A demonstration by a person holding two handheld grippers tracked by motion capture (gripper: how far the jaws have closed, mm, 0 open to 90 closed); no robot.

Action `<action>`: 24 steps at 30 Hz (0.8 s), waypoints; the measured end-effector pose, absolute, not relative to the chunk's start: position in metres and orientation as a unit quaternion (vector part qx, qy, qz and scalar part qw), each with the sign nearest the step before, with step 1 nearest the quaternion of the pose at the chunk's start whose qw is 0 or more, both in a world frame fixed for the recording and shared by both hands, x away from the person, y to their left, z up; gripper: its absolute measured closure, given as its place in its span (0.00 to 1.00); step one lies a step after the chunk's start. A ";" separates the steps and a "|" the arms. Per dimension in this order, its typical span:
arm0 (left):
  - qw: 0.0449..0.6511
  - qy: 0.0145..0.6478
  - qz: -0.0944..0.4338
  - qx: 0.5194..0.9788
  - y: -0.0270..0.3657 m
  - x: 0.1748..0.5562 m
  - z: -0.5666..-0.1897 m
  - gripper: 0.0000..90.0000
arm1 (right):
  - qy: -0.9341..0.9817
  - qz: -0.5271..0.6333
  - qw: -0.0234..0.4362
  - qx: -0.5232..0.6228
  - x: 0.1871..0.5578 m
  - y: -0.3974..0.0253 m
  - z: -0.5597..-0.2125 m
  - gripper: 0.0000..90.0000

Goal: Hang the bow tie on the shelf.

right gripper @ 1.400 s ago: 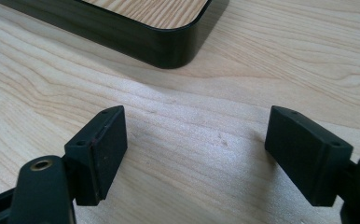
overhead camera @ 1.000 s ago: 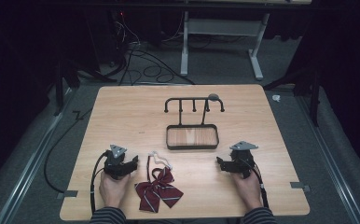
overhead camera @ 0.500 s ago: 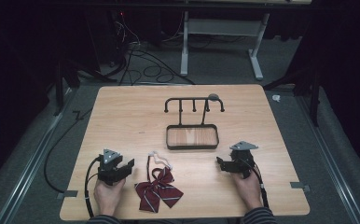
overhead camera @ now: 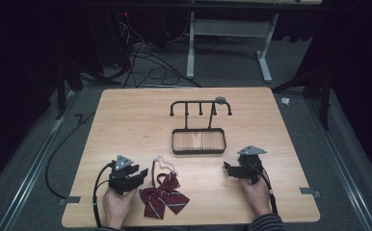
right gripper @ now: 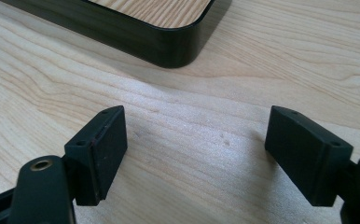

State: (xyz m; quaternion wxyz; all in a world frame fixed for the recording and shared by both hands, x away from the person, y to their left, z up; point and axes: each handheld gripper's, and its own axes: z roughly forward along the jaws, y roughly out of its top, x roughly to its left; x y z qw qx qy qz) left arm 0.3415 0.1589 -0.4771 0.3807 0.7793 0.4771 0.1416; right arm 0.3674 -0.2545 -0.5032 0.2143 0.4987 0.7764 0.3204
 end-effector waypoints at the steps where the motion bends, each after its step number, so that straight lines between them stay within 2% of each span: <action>1: 0.378 0.475 0.139 0.782 0.156 0.342 -0.478 0.63 | 0.776 0.320 0.215 0.499 0.367 -0.254 -0.503 0.24; 8: 0.360 0.470 0.141 0.793 0.140 0.347 -0.485 0.69 | 0.777 0.320 0.214 0.498 0.367 -0.255 -0.503 0.24; 21: 0.334 0.462 0.140 0.809 0.132 0.353 -0.493 0.97 | 0.776 0.321 0.213 0.499 0.367 -0.254 -0.503 0.24; 24: 0.330 0.460 0.137 0.813 0.132 0.353 -0.492 0.99 | 0.776 0.321 0.213 0.499 0.367 -0.254 -0.503 0.24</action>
